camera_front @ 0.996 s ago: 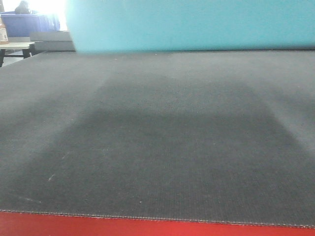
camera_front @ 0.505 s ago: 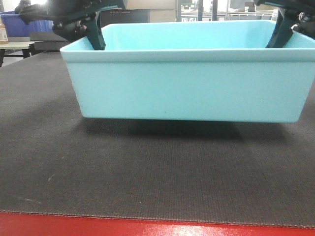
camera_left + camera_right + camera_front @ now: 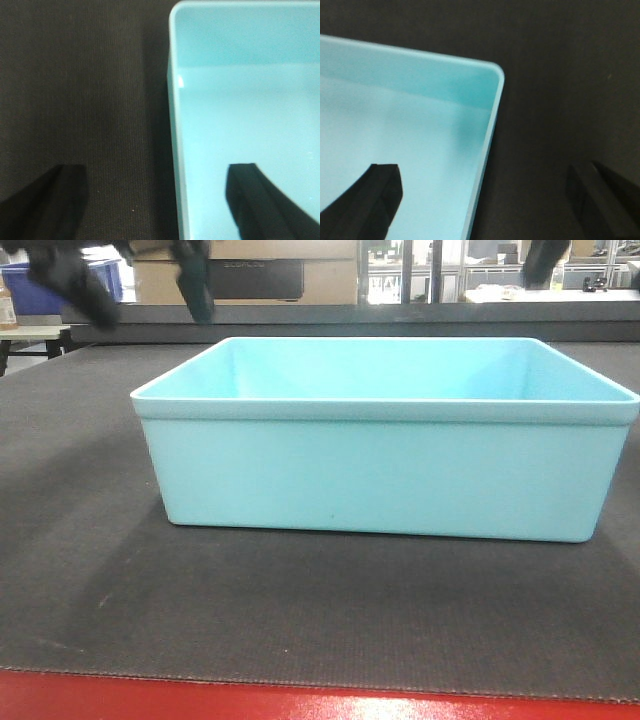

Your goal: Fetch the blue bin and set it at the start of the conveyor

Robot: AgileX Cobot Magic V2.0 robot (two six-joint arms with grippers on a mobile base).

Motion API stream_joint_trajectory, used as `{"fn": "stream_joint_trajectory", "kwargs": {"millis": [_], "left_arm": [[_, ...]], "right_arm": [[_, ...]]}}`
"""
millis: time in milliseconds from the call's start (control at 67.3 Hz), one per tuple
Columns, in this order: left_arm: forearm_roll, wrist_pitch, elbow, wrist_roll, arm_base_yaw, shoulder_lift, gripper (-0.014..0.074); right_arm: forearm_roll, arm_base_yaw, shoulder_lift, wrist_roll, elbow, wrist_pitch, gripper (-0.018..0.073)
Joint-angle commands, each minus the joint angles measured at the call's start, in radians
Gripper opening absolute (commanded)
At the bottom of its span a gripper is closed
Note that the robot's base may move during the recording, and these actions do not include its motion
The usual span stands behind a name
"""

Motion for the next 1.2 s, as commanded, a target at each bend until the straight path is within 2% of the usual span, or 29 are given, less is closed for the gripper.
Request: {"fn": "stream_joint_trajectory", "kwargs": {"millis": [0, 59, 134, 208, 282, 297, 476, 565, 743, 922, 1189], "left_arm": [[0.013, 0.01, -0.011, 0.02, 0.001, -0.082, 0.0343], [0.045, 0.029, -0.006, 0.02, 0.008, -0.132, 0.0218], [0.093, 0.034, 0.026, 0.02, 0.025, -0.191, 0.0041], [0.113, 0.034, 0.069, 0.02, 0.051, -0.241, -0.0116], [0.117, 0.018, 0.143, 0.02, 0.095, -0.291, -0.0111], [0.117, 0.014, 0.157, 0.02, 0.103, -0.301, -0.0111], [0.115, -0.105, 0.4, 0.02, 0.201, -0.447, -0.0111], [0.115, -0.218, 0.558, 0.02, 0.231, -0.541, -0.0111], [0.115, -0.487, 0.855, 0.02, 0.234, -0.744, -0.0111], [0.13, -0.657, 1.049, 0.02, 0.234, -0.966, -0.0111], [0.13, -0.67, 1.122, 0.02, 0.234, -1.274, -0.0111]], "right_arm": [[-0.02, -0.024, -0.069, -0.007, -0.026, -0.003, 0.0546], [-0.029, -0.046, -0.114, -0.007, -0.024, -0.006, 0.0468], [-0.052, -0.076, -0.163, -0.007, -0.003, 0.0, 0.0292], [-0.06, -0.1, -0.208, -0.007, 0.043, -0.01, 0.0076], [-0.073, -0.118, -0.26, -0.007, 0.122, -0.04, -0.0152], [-0.078, -0.118, -0.27, -0.007, 0.139, -0.051, -0.0167], [-0.105, -0.118, -0.398, -0.007, 0.408, -0.204, -0.016], [-0.106, -0.118, -0.465, -0.007, 0.562, -0.298, -0.016], [-0.106, -0.118, -0.644, -0.007, 0.821, -0.524, -0.016], [-0.106, -0.118, -0.883, -0.007, 0.965, -0.685, -0.016], [-0.109, -0.118, -1.163, -0.007, 0.992, -0.704, -0.016]]}}
